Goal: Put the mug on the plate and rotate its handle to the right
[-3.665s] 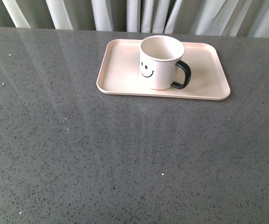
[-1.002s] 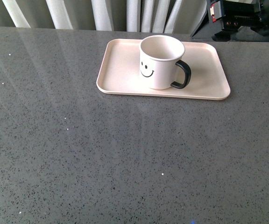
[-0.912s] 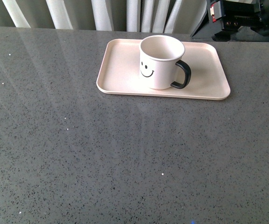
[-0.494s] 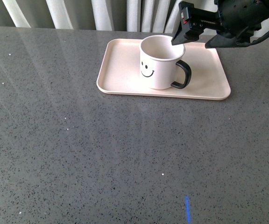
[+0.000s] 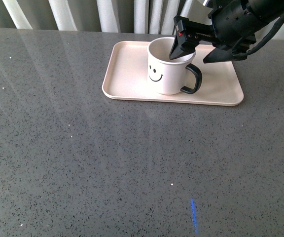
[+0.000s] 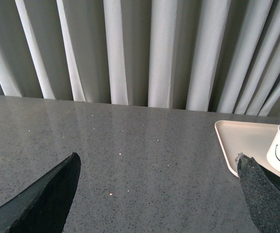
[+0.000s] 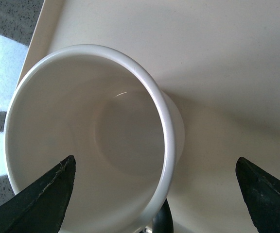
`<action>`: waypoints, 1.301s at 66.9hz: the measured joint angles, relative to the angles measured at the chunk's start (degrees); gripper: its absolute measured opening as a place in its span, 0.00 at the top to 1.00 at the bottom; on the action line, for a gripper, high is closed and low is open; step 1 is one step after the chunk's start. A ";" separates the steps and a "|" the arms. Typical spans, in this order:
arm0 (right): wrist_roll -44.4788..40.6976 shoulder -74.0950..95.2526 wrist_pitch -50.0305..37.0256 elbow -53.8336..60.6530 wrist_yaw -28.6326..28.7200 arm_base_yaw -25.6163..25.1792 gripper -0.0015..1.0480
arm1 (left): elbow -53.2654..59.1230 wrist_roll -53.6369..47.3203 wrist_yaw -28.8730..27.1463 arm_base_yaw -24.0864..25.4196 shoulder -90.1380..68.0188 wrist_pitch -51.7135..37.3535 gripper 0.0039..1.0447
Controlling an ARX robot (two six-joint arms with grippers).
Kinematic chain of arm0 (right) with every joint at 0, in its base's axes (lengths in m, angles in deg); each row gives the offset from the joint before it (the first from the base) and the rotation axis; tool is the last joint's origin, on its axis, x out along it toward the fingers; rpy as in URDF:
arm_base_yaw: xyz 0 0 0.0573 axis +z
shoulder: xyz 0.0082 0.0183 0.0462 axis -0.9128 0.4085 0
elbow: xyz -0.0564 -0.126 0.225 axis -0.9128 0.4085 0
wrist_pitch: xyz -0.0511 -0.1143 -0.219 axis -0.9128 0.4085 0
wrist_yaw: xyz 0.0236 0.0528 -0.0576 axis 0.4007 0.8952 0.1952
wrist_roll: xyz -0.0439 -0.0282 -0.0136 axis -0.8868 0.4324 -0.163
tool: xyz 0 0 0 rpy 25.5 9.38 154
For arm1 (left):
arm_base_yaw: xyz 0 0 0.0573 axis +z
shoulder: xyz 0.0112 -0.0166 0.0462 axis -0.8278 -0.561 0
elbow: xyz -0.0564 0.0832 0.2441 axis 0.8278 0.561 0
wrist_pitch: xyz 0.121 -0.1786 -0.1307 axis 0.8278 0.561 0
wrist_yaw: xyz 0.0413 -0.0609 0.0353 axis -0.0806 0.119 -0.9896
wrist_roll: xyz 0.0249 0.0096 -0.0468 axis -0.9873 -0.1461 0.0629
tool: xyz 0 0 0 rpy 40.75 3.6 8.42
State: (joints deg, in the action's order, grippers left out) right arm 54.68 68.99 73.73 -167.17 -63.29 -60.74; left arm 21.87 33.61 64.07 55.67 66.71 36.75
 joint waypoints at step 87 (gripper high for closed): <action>-0.55 4.20 9.35 -7.98 -0.52 0.79 0.98 | 0.00 -0.02 0.00 0.00 0.00 -0.02 0.09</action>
State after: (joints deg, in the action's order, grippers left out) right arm 54.13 73.19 83.09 -175.15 -63.81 -59.95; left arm 21.87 33.59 64.07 55.67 66.71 36.73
